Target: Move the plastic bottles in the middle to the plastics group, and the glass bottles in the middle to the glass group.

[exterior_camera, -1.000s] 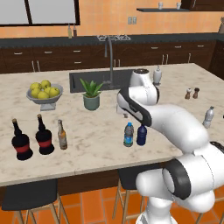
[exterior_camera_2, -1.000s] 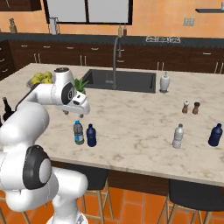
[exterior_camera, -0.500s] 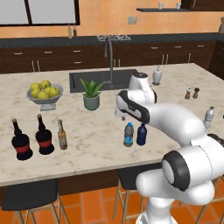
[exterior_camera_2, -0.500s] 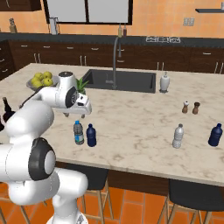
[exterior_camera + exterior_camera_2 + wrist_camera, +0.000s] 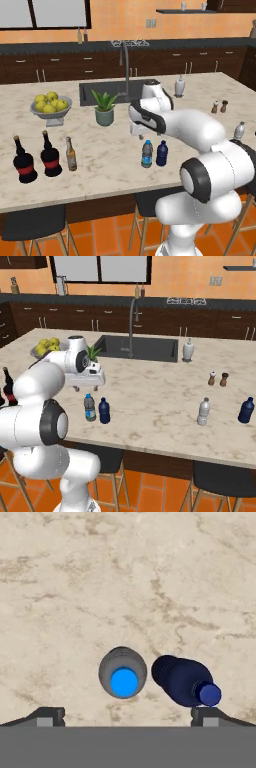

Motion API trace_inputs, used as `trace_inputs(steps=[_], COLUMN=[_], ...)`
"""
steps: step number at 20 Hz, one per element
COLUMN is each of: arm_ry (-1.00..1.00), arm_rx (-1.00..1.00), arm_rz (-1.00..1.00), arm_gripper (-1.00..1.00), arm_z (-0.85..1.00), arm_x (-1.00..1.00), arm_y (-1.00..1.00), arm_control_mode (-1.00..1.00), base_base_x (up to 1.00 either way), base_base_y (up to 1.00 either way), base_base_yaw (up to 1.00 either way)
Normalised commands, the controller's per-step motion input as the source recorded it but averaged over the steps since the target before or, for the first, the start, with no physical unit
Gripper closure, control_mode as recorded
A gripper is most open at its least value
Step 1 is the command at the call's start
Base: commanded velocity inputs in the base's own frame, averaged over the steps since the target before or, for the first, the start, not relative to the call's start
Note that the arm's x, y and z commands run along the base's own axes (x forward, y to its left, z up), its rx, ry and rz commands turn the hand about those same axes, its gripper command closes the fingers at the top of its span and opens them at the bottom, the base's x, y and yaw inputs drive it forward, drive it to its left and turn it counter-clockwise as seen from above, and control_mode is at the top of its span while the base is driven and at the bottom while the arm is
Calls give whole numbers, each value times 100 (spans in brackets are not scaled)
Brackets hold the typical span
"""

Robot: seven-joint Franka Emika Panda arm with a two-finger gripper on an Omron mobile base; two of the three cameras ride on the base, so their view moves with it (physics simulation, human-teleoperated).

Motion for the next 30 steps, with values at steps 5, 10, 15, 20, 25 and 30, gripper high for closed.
trace_inputs(steps=[5,10,15,20,25,30], arm_ry=[-18,-22,-12,1,0,-2], arm_rx=[3,2,0,0,0,0], arm_rz=[2,3,4,4,4,0], arm_gripper=[-100,-100,-100,-100,-100,-100], arm_z=[-52,-37,0,0,-3,0], arm_x=[0,-1,-9,30,15,-30], arm_y=[0,0,0,0,0,0], arm_control_mode=[-100,-100,-100,-100,-100,-100], base_base_x=[0,0,0,0,0,0], base_base_y=[0,0,0,0,0,0], base_base_yaw=[0,0,0,0,0,0])
